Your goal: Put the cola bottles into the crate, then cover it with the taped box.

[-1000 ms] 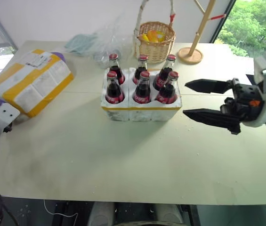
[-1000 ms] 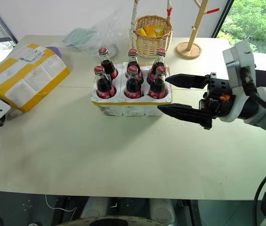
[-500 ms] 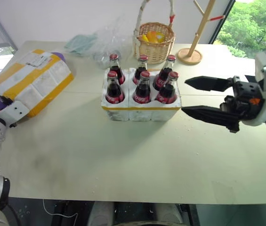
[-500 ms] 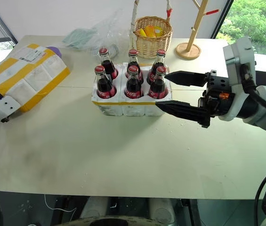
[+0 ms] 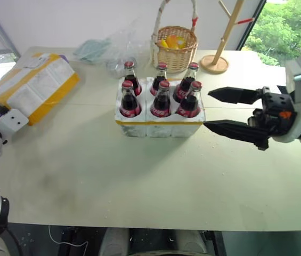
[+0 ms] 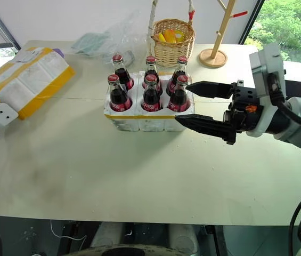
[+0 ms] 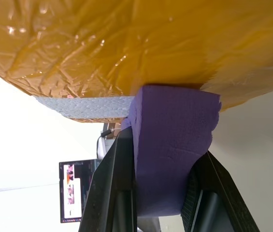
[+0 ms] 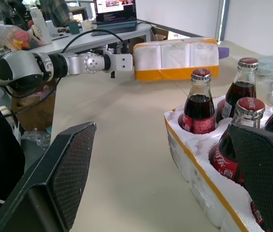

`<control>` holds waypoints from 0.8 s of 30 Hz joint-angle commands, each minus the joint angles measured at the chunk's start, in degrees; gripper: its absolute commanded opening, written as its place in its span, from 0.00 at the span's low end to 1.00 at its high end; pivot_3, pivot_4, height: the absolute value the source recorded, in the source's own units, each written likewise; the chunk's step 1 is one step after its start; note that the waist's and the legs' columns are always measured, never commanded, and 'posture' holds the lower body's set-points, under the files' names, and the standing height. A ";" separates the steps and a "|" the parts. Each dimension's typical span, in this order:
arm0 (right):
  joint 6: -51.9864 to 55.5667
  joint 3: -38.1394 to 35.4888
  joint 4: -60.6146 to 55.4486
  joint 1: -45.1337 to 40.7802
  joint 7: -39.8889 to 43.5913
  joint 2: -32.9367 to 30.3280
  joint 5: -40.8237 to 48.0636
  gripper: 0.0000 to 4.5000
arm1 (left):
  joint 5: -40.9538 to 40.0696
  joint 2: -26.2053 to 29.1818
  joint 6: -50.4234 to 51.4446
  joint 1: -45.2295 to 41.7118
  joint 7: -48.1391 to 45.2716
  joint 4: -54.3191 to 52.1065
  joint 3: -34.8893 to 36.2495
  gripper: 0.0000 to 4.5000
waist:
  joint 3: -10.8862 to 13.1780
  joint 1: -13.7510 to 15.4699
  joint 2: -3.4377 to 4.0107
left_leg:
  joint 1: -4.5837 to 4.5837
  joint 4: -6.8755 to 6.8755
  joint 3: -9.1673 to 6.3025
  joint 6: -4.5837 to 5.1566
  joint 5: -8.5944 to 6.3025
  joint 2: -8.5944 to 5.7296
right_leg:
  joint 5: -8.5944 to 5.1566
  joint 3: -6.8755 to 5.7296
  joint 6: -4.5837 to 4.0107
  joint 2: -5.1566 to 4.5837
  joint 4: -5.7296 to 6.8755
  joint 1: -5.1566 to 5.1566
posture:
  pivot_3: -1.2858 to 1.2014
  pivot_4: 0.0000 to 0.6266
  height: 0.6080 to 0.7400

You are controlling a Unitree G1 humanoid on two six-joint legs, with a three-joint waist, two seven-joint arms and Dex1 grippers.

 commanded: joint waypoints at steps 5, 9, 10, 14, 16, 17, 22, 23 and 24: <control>-1.23 -0.53 2.70 0.13 2.31 -2.85 -3.14 1.00 | -10.08 3.24 -4.63 -7.18 -8.71 -7.24 7.53 0.11 | -0.03 0.24 -0.26 | -0.04 0.02 0.02 0.00 0.00 0.00 | 0.00 -0.01 0.00 0.00 0.02 -0.02 | 0.52 0.24 1.00; -2.38 -0.60 4.18 1.26 4.18 -2.87 -6.23 1.00 | -12.29 3.50 -14.85 -12.15 -14.84 -11.45 7.74 0.11 | -0.03 0.63 -0.44 | -0.08 0.08 0.04 0.00 0.00 -0.02 | 0.00 -0.04 0.00 -0.02 0.01 -0.02 | 0.52 0.24 1.00; -3.02 -0.52 4.56 1.77 4.62 -2.79 -7.54 1.00 | -12.96 3.05 -16.06 -13.88 -16.42 -12.25 7.80 0.11 | -0.03 0.69 -0.44 | -0.08 0.07 0.05 0.00 0.00 -0.04 | 0.00 -0.03 0.00 -0.02 -0.01 -0.02 | 0.52 0.24 1.00; -4.79 -0.79 5.60 3.25 4.97 -2.03 -10.71 1.00 | -16.97 0.19 -20.79 -18.53 -25.16 -16.67 7.16 0.11 | -0.03 0.53 -0.43 | -0.04 0.07 0.12 0.01 -0.01 -0.05 | 0.00 -0.01 0.00 0.05 0.03 -0.02 | 0.52 0.24 1.00; -5.21 -1.54 5.44 4.56 5.37 -1.86 -11.28 1.00 | -18.21 -1.71 -21.59 -19.90 -28.84 -19.35 6.37 0.11 | -0.03 0.26 -0.43 | -0.04 0.08 0.13 0.02 0.00 -0.04 | 0.00 -0.01 0.00 0.08 0.07 -0.02 | 0.52 0.24 1.00; -5.45 -2.03 5.20 5.46 5.72 -1.94 -11.59 1.00 | -18.65 -2.76 -21.81 -20.38 -30.56 -20.75 5.94 0.11 | -0.03 0.21 -0.43 | -0.04 0.10 0.13 0.02 0.00 -0.04 | 0.00 -0.01 0.00 0.10 0.09 -0.02 | 0.52 0.24 1.00; -6.13 -4.75 4.75 8.87 6.13 -2.17 -12.41 1.00 | -17.64 -6.45 -24.21 -20.68 -36.24 -26.23 3.37 0.11 | -0.03 -0.15 -0.43 | -0.04 0.14 0.13 0.02 0.00 -0.04 | -0.01 0.05 0.01 0.15 0.11 -0.03 | 0.52 0.24 1.00; -6.12 -5.25 4.50 9.46 6.05 -2.03 -12.35 1.00 | -17.21 -7.01 -24.72 -20.58 -36.99 -27.02 2.74 0.11 | -0.03 -0.21 -0.43 | -0.02 0.14 0.14 0.02 0.00 -0.04 | -0.01 0.07 0.01 0.19 0.12 -0.03 | 0.52 0.24 1.00; -6.18 -5.70 4.12 10.14 6.00 -1.84 -12.35 1.00 | -16.73 -7.58 -24.96 -20.51 -37.49 -27.71 2.13 0.11 | -0.03 -0.22 -0.43 | 0.01 0.14 0.16 0.02 0.00 -0.03 | -0.01 0.09 0.01 0.23 0.12 -0.03 | 0.52 0.24 1.00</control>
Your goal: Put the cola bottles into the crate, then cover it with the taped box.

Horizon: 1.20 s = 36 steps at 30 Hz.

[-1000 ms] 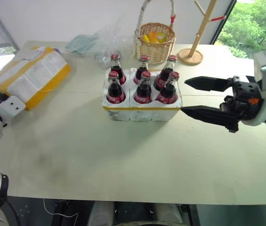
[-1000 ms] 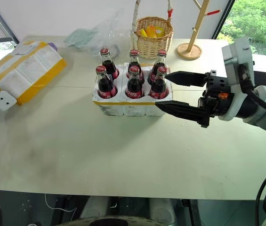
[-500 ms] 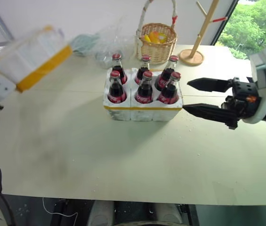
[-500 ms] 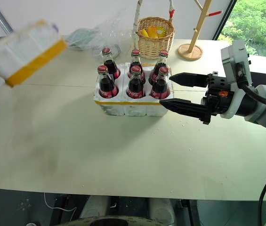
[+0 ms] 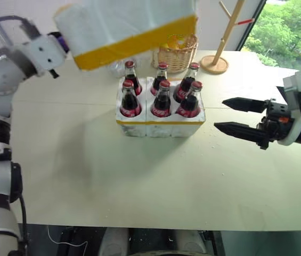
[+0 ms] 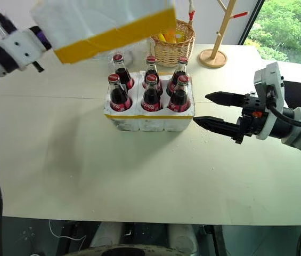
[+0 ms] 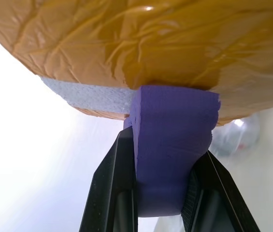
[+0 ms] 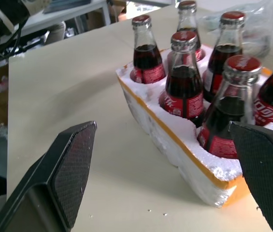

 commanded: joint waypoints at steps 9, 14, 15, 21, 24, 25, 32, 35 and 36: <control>-1.46 -6.08 -4.00 4.57 -1.95 1.26 0.75 1.00 | 13.00 1.10 -2.18 1.11 2.41 -7.98 -5.22 0.11 | 0.00 0.17 0.00 | 0.02 0.01 -0.01 0.00 0.00 0.00 | 0.00 0.04 0.00 0.06 0.04 0.00 | 0.52 0.24 1.00; -1.67 -6.36 -4.09 5.00 -2.80 1.94 0.79 1.00 | 16.68 1.07 -3.36 3.95 6.17 -12.38 -5.21 0.42 | 0.00 0.20 0.00 | 0.03 0.04 -0.02 0.00 0.00 0.03 | 0.00 0.04 0.00 0.06 0.07 0.00 | 0.52 0.24 1.00; -1.70 -6.25 -4.05 4.93 -2.94 2.05 0.78 1.00 | 17.06 1.02 -3.25 4.30 6.42 -13.19 -5.21 0.52 | 0.00 0.20 0.00 | 0.04 0.04 -0.01 0.00 0.00 0.03 | 0.00 0.05 0.00 0.06 0.08 0.00 | 0.52 0.24 1.00; -2.29 -5.11 -2.82 3.65 -3.60 2.76 0.49 1.00 | 18.94 1.11 -2.62 6.04 7.94 -16.75 -4.76 0.99 | 0.00 0.29 0.00 | 0.03 0.05 -0.01 0.00 0.00 0.03 | 0.00 0.05 0.00 0.06 0.09 0.00 | 0.52 0.24 1.00; -2.36 -5.10 -2.65 3.76 -3.77 3.00 0.56 1.00 | 17.74 2.21 -2.23 9.35 7.56 -20.12 -3.67 0.99 | 0.00 0.17 0.00 | 0.05 0.05 -0.02 0.00 0.00 0.05 | 0.00 0.06 0.00 0.05 0.10 0.00 | 0.52 0.24 1.00; -2.40 -5.12 -2.70 3.97 -3.72 3.01 0.49 1.00 | 16.61 2.58 -1.48 10.77 6.87 -21.60 -3.04 0.99 | 0.00 0.13 0.00 | 0.05 0.05 -0.02 0.00 0.00 0.06 | 0.00 0.06 0.00 0.05 0.11 0.00 | 0.52 0.24 1.00; -2.90 -6.34 -1.98 6.59 -2.81 2.50 -0.95 1.00 | 2.60 8.29 1.85 26.47 -0.15 -35.04 4.54 0.99 | 0.00 0.00 0.01 | 0.09 0.03 -0.08 0.00 0.00 0.14 | 0.00 0.11 0.00 0.02 0.12 0.00 | 0.52 0.24 1.00; -3.21 -6.49 -1.31 7.28 -2.31 2.33 -1.61 1.00 | -6.50 10.59 7.23 33.64 -6.09 -40.17 7.18 0.99 | 0.00 0.15 0.01 | 0.17 0.02 -0.06 0.01 0.00 0.15 | 0.00 0.14 0.00 0.00 0.13 0.02 | 0.52 0.24 1.00; -3.37 -6.33 -1.12 7.57 -2.03 2.24 -2.02 1.00 | -10.56 10.61 12.82 35.23 -8.24 -41.68 8.26 0.99 | 0.00 0.21 0.01 | 0.20 0.02 -0.06 0.01 0.00 0.15 | 0.00 0.14 0.00 -0.01 0.14 0.05 | 0.52 0.24 1.00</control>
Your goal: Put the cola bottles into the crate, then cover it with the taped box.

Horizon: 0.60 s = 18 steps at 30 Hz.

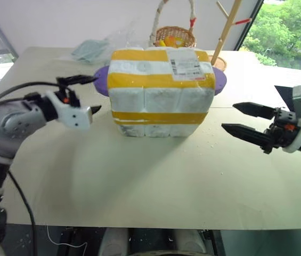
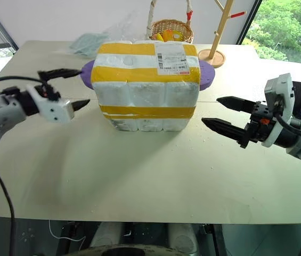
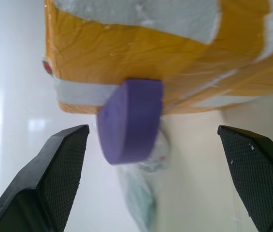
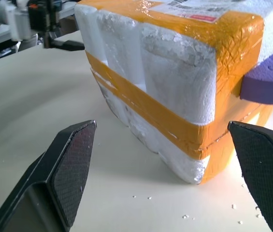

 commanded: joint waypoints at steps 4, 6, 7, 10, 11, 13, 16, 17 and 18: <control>-2.02 -1.19 0.38 0.77 1.78 -0.72 -2.05 1.00 | -32.49 1.74 39.10 4.08 -12.67 -9.12 8.80 0.99 | 0.00 0.14 0.00 | 0.13 0.02 -0.01 0.00 0.00 -0.01 | -0.01 -0.03 0.00 0.02 -0.02 0.21 | 0.52 0.24 1.00; -2.01 -0.89 0.66 0.38 2.03 -0.70 -2.47 1.00 | -49.52 3.81 58.33 3.96 -17.87 -10.79 13.04 0.99 | 0.00 -0.09 0.00 | 0.14 0.02 -0.03 0.00 0.00 -0.01 | -0.01 -0.02 0.02 0.02 -0.02 0.21 | 0.52 0.24 1.00; -1.97 -0.71 0.91 0.06 2.15 -0.74 -2.67 1.00 | -55.80 4.97 64.97 3.78 -20.70 -11.02 15.03 0.99 | 0.00 -0.37 0.00 | 0.14 0.02 -0.04 0.00 0.00 -0.01 | -0.02 -0.02 0.03 0.03 -0.02 0.21 | 0.52 0.24 1.00; -1.93 -0.23 1.67 -0.64 2.56 -0.98 -3.22 1.00 | -61.83 6.84 72.77 3.17 -25.26 -10.74 17.63 0.99 | 0.01 -0.49 0.02 | 0.18 0.00 -0.05 0.01 0.00 0.02 | -0.03 -0.02 0.03 0.08 -0.01 0.18 | 0.52 0.24 1.00; -1.94 0.02 1.86 -0.84 2.77 -1.11 -3.43 1.00 | -61.37 7.45 73.55 2.99 -26.06 -10.65 17.23 0.99 | 0.02 -0.38 0.02 | 0.22 -0.01 -0.04 0.01 0.00 0.01 | -0.03 -0.02 0.03 0.08 0.00 0.20 | 0.52 0.24 1.00; -1.88 0.36 2.18 -1.25 3.18 -1.24 -3.73 1.00 | -60.20 8.47 73.73 3.18 -28.52 -11.00 16.70 0.99 | 0.02 -0.30 0.03 | 0.35 -0.02 -0.03 0.00 0.00 -0.01 | -0.04 -0.01 0.02 0.10 -0.01 0.33 | 0.52 0.24 1.00; -1.68 0.65 2.48 -1.78 3.54 -1.29 -4.06 1.00 | -59.95 8.43 75.23 1.41 -29.08 -10.21 16.72 0.99 | 0.02 -0.21 0.03 | 0.61 -0.10 0.00 0.00 -0.01 -0.02 | -0.05 0.01 0.00 0.11 -0.10 0.60 | 0.52 0.24 1.00; -1.57 0.71 2.50 -1.92 3.63 -1.32 -4.07 1.00 | -59.82 8.31 75.65 0.68 -29.02 -9.79 16.76 0.99 | 0.02 -0.18 0.03 | 0.61 -0.10 0.00 0.00 -0.01 -0.02 | -0.06 0.01 0.00 0.12 -0.12 0.63 | 0.52 0.24 1.00; -1.45 0.76 2.53 -2.03 3.75 -1.37 -4.05 1.00 | -59.31 8.20 75.68 0.12 -28.97 -9.41 16.69 0.99 | 0.02 -0.16 0.03 | 0.62 -0.10 -0.01 0.01 -0.01 -0.02 | -0.06 0.01 0.00 0.13 -0.13 0.65 | 0.52 0.24 1.00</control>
